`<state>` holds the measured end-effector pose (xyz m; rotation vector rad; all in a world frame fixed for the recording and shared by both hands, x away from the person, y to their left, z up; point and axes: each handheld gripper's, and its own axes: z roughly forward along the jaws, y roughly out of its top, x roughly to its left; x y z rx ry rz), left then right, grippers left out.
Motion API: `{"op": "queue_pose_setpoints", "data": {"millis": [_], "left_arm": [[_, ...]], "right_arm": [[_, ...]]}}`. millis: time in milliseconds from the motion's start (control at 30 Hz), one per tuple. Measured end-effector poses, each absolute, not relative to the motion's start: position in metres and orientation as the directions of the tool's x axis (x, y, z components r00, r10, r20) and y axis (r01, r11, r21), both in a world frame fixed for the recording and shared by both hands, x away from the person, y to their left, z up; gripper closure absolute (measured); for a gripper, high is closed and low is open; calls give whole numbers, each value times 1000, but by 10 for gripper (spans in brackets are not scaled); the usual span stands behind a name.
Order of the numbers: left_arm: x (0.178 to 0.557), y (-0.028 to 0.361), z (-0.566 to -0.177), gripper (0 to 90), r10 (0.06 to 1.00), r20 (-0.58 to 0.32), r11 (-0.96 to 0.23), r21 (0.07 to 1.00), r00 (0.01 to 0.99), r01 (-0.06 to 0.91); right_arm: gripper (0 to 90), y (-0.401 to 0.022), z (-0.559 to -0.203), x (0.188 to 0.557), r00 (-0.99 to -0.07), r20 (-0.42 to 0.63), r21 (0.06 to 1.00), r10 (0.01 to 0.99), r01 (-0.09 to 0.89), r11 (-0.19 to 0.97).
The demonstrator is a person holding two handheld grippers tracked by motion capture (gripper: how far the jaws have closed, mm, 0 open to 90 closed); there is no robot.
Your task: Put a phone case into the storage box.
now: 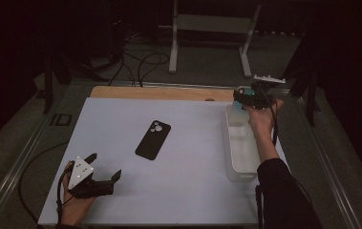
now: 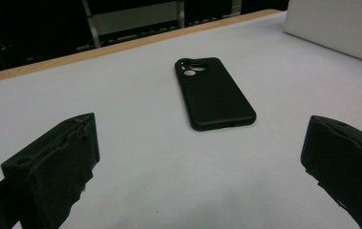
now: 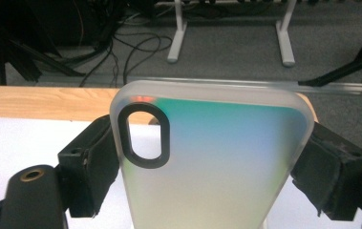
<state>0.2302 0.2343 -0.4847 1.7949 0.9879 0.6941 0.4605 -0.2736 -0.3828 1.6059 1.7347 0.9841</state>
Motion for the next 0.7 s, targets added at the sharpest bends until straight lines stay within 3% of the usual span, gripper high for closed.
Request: {"op": "queue_pose_setpoints", "data": {"millis": [700], "left_arm": [[230,235,-485,0,857,27,-225,919,515,325]], "right_arm": [[169,-262,-422,481,-114,14,767,993,638,63]]}}
